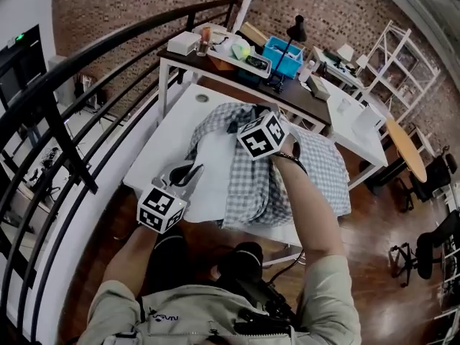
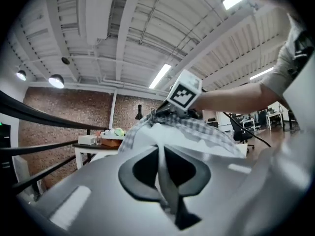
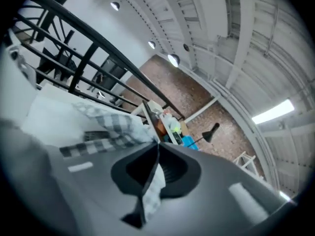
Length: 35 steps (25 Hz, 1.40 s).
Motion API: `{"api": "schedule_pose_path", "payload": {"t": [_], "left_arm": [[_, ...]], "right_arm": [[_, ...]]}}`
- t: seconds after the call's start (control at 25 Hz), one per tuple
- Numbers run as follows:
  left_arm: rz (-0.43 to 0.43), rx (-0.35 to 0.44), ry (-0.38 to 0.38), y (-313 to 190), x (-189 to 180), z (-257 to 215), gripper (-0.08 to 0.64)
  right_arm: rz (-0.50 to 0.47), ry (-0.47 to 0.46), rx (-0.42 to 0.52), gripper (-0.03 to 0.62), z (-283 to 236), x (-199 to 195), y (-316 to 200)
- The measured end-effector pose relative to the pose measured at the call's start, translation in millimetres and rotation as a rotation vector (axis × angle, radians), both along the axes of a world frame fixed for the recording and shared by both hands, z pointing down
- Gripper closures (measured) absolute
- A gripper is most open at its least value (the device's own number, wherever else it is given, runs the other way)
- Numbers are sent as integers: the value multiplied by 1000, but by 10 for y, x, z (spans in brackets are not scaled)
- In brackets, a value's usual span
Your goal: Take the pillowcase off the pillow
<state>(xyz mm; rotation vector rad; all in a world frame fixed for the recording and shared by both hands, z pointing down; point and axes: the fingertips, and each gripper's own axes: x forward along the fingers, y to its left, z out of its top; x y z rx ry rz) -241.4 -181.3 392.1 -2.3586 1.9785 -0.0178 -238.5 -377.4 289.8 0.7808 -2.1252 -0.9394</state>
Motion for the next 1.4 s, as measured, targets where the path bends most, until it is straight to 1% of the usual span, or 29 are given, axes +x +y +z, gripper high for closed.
{"api": "schedule_pose_path", "payload": {"t": [0.04,0.12,0.2,0.28,0.32,0.36,0.4,0.44,0.52,0.56,0.6,0.64,0.72,0.76,0.8,0.84,0.88,0.92,0.96,1.0,1.08,1.16,1.24,1.28,1.32,1.36,1.4], "left_arm": [[13,29,-29,102,63,18,534],[35,55,-101,286,144,123,534],[51,35,-156,377,176,284,533],[60,-2,-154,373,192,364,528],[59,-13,-141,367,200,336,516],[51,-12,-130,376,206,250,486],[39,8,-120,405,214,112,454],[29,53,-112,454,232,-63,438],[17,167,-96,556,298,-453,433],[8,193,-97,559,331,-610,433],[-4,184,-118,498,346,-694,433],[-21,145,-154,370,338,-710,433],[-56,19,-233,-13,280,-613,421],[-65,-51,-265,-213,250,-518,395],[-62,-125,-290,-396,228,-391,345],[-48,-198,-306,-553,214,-249,311],[-32,-262,-308,-676,201,-121,305],[-17,-309,-295,-762,188,-25,302],[-3,-338,-273,-810,182,39,307],[9,-352,-251,-826,186,78,330],[18,-344,-237,-798,219,109,432],[7,-315,-260,-753,271,130,501],[-14,-281,-292,-721,329,154,520],[-27,-264,-309,-709,357,163,523],[-40,-249,-327,-695,382,168,525],[-53,-235,-345,-676,403,166,526],[-66,-221,-364,-652,421,157,528]], "right_arm": [[40,-3,14,583,-39,108,-167],[116,-2,-3,583,1,353,-468],[157,20,-81,583,260,550,-631],[147,78,-157,583,625,620,-605],[129,108,-161,583,759,618,-554],[109,129,-146,583,832,607,-501],[89,139,-128,583,854,595,-455],[70,139,-122,583,845,585,-416],[30,120,-154,583,797,570,-341],[13,114,-177,583,782,568,-305],[-1,113,-196,583,779,569,-273],[-13,114,-206,583,780,565,-247],[-27,111,-205,583,789,550,-215],[-29,111,-205,583,803,551,-210],[-30,110,-207,583,816,554,-208],[-33,107,-213,583,820,557,-204],[-38,104,-220,582,814,558,-198],[-45,101,-232,581,801,560,-190],[-54,98,-250,580,781,564,-179],[-66,90,-277,570,746,566,-165],[-119,34,-371,541,583,527,-83],[-217,-78,-492,497,264,397,103],[-324,-198,-563,464,-101,206,317],[-369,-229,-574,438,-228,102,420],[-403,-227,-575,429,-285,-5,519],[-426,-193,-568,409,-269,-113,609],[-435,-133,-554,378,-192,-217,678]]}}
